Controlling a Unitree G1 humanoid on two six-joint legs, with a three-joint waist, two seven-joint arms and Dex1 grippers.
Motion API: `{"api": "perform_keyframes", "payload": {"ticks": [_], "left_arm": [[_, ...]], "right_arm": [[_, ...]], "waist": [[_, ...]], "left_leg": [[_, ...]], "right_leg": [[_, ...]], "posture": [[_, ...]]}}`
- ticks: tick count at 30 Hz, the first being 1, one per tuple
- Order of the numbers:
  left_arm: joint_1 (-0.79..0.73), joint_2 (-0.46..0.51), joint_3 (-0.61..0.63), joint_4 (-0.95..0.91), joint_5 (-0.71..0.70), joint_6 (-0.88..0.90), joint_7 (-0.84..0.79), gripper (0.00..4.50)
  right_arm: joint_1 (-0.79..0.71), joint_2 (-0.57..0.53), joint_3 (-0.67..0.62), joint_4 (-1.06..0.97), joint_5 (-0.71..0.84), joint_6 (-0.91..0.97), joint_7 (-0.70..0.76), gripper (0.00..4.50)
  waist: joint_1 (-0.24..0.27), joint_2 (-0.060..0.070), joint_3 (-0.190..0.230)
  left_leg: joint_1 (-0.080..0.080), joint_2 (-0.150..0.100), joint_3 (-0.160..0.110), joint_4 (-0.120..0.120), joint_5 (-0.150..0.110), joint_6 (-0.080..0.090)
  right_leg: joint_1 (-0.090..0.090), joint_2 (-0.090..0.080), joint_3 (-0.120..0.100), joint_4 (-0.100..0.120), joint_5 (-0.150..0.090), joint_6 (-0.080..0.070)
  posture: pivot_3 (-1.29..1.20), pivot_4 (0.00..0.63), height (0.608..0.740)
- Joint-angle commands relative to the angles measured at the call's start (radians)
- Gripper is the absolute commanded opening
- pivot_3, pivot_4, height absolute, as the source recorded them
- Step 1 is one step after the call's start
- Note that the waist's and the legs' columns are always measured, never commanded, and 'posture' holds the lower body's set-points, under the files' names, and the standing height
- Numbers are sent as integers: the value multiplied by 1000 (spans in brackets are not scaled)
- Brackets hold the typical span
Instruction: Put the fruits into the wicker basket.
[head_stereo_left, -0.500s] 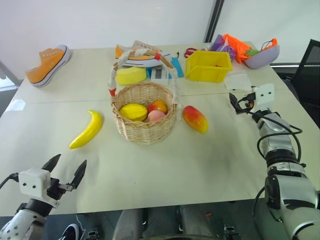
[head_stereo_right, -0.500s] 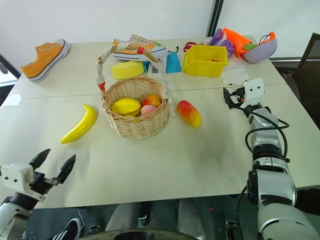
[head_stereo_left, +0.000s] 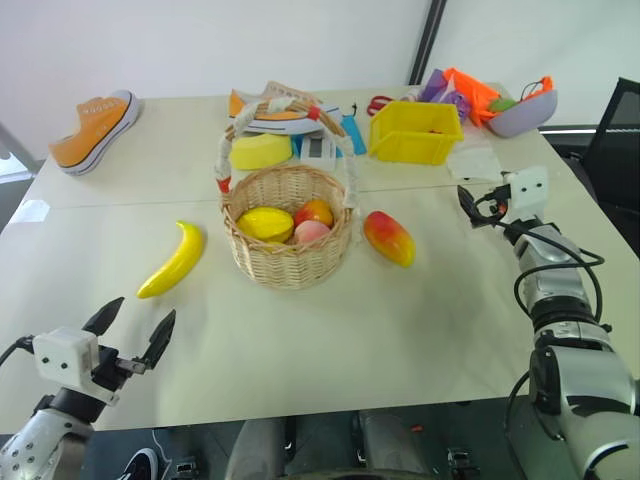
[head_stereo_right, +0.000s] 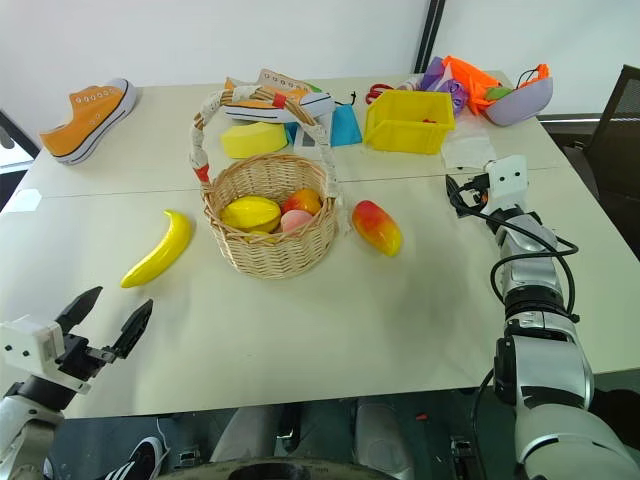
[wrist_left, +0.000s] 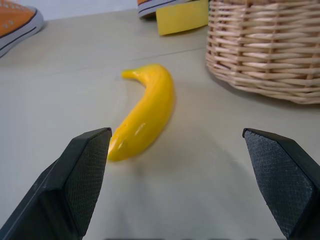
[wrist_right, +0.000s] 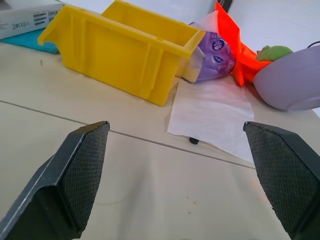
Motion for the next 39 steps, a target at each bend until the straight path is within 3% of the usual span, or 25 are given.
{"api": "perform_keyframes", "payload": {"ticks": [1,9,13,17,23,28,39], "left_arm": [[-5,18,18,-36,-67,-3,-43,4500],[-13,38,10,-30,-44,-17,-62,4500],[-9,36,-27,-86,-33,5,-53,4500],[0,84,-104,-258,-133,162,-32,4500],[-39,144,-156,-324,-103,214,-42,4500],[-66,148,-176,-306,-70,184,-53,4500],[-34,152,-165,-337,-151,138,-170,4500]], "right_arm": [[-28,-22,-15,-26,1,-21,4,4478],[-4,-14,-19,-91,22,-3,33,4478],[72,12,-3,-277,91,86,155,4478],[198,-29,65,-639,162,404,273,4478],[246,-196,160,-1018,241,862,408,4478],[164,-212,234,-1133,226,1108,342,4478],[104,-117,318,-1138,167,1260,220,4478]], "waist": [[0,0,0],[0,0,0],[1,0,0],[4,0,0],[7,3,1],[0,2,0],[7,2,0]], "left_leg": [[0,0,0,0,0,0],[0,0,0,0,0,0],[0,0,0,0,0,0],[-1,0,0,0,0,0],[-1,0,0,0,0,1],[-1,1,0,-2,-1,0],[-5,0,0,-2,-1,1]], "right_leg": [[0,0,0,0,0,0],[0,0,0,0,0,0],[0,0,0,0,0,0],[0,0,0,0,0,0],[-1,-1,0,0,-2,-3],[-2,-1,1,-1,-2,-3],[-5,-1,0,-5,-2,-3]], "posture": [[0,150,740],[0,150,740],[0,150,740],[0,150,740],[0,150,740],[0,150,740],[0,150,740]]}}
